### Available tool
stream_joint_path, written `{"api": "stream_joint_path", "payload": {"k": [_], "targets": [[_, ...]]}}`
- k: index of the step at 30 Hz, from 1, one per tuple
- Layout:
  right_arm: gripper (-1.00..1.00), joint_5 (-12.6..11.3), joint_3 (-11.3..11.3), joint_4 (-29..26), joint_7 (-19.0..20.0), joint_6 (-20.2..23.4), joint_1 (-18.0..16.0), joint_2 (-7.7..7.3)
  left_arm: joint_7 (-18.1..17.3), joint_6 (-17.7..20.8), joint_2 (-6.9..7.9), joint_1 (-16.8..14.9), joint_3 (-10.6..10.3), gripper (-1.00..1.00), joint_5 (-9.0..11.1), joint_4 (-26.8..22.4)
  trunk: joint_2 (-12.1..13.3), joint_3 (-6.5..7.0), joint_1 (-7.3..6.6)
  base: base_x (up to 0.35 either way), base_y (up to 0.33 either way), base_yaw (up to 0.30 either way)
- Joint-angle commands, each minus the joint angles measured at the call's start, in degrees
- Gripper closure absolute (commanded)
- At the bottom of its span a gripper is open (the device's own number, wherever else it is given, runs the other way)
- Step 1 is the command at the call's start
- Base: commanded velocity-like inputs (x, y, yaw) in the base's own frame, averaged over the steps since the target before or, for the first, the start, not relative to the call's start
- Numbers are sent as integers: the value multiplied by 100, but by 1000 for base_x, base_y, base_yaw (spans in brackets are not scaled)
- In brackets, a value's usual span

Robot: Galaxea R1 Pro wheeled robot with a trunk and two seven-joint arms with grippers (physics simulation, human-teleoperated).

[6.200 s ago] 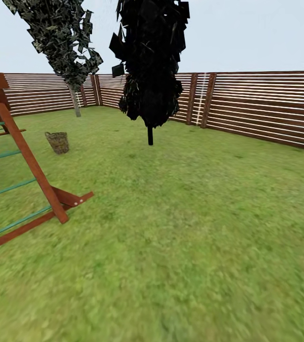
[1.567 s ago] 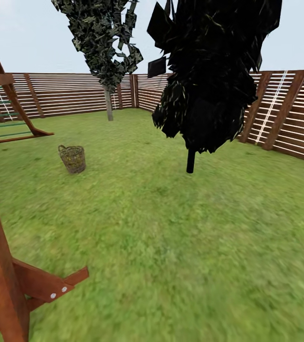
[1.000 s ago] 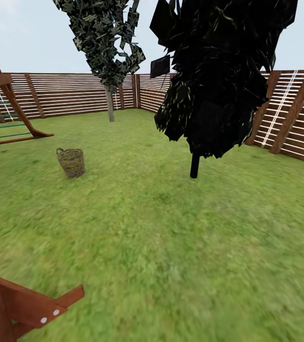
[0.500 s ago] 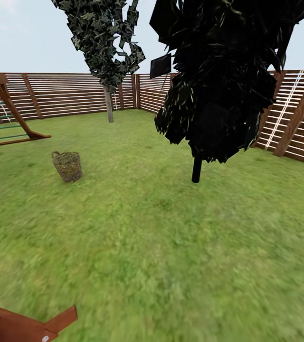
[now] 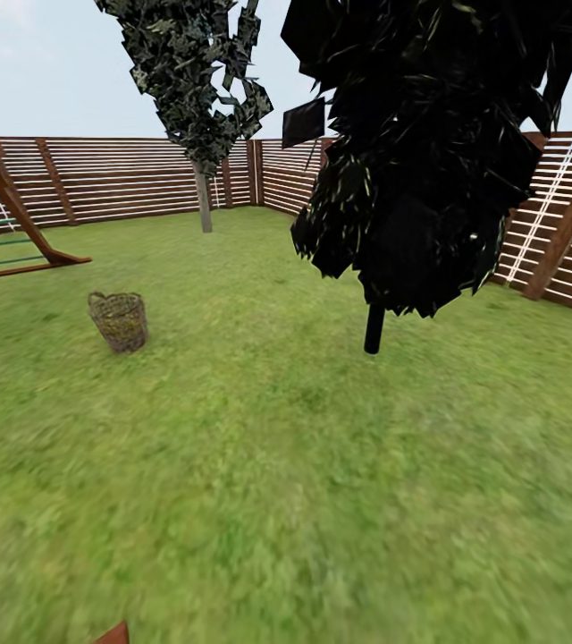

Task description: Take the three Easter eggs out of the wicker basket on the lawn in the garden, then place them on the lawn next to a single tree (choose any tree) so that all three eggs are next to the same tree and none are left in the basket.

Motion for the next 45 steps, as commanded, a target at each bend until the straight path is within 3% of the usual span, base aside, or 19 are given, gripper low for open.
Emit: {"api": "stream_joint_path", "payload": {"k": [1,20,45], "targets": [[-100,41,2,4,3,-16,-4,0,8,-3,-3,0,33,-100,9,-1,-2,-5,3,329,0,0],[-100,50,0,4,-4,-16,-2,26,8,-3,-3,-1,33,-100,9,-1,-2,-5,3,328,0,45],[-100,57,0,4,-21,-16,-2,27,8,-3,-3,-2,33,-100,9,-1,-2,-5,3,328,0,274]]}}
